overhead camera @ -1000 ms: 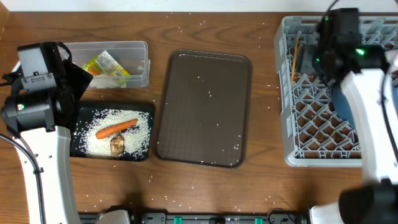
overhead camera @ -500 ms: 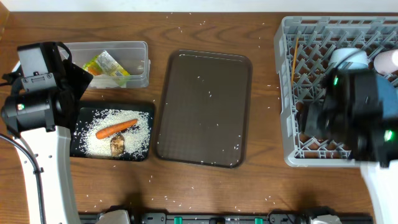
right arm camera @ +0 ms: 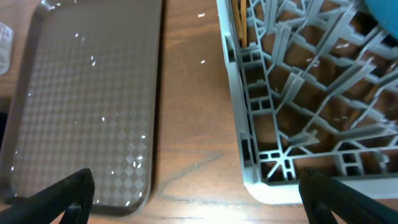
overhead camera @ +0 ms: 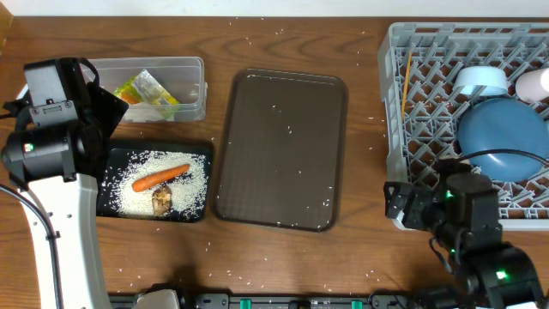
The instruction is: Sort waste into correct bins and load items into the dishwasher rack
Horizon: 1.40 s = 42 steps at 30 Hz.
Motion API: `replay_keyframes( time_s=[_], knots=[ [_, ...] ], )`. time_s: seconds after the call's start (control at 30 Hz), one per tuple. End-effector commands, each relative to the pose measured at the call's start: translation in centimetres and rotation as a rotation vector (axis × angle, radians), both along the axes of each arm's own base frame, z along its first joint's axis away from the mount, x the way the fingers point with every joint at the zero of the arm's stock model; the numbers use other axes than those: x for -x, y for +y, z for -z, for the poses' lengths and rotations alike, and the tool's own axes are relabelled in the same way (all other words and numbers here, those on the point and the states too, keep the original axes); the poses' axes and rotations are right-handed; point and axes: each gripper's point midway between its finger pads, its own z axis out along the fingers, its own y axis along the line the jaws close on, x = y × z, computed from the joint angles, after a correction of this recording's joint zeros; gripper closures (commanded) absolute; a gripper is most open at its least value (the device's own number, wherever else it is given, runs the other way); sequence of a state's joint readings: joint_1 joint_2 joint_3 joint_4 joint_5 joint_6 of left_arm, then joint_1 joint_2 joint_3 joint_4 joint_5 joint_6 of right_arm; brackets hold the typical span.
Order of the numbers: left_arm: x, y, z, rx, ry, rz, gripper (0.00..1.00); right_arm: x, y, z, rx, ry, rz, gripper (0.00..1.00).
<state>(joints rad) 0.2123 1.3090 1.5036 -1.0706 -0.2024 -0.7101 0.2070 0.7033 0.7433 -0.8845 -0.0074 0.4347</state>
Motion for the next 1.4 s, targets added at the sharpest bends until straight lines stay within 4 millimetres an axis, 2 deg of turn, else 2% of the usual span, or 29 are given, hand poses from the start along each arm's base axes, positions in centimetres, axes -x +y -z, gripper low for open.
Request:
replay_keyframes(
  time_s=[0.0,0.13,0.33,0.63,0.93,1.03,1.23,1.37],
  knots=[
    [0.1,0.3,-0.4,-0.013,-0.005,-0.012,0.02,0.1,0.1,1.4,-0.06,0.037,0.072,0.01],
    [0.1,0.3,-0.4,-0.013,-0.005,-0.011,0.02,0.4,0.0,2.2,-0.087,0.076,0.117,0.01],
    [0.1,0.3,-0.4,-0.013,-0.005,-0.011,0.02,0.5,0.0,2.4,-0.084,0.084,0.117,0.01],
    [0.1,0.3,-0.4,-0.013,-0.005,-0.012,0.02,0.5,0.0,2.4,-0.084,0.084,0.118,0.01],
    [0.1,0.3,-0.4,-0.013,-0.005,-0.012,0.02,1.0,1.1,1.5,-0.094,0.048,0.061,0.01],
    [0.1,0.3,-0.4,-0.013,-0.005,-0.012,0.02,1.9,0.8,1.6,-0.077,0.055,0.048,0.01],
    [0.1,0.3,-0.4,-0.013,-0.005,-0.012,0.02,2.6,-0.5,1.1,-0.076,-0.066,0.09,0.01],
    [0.1,0.3,-0.4,-0.013,-0.005,-0.011,0.02,1.1,-1.1,1.3,-0.121,-0.235,0.125,0.01]
  ],
)
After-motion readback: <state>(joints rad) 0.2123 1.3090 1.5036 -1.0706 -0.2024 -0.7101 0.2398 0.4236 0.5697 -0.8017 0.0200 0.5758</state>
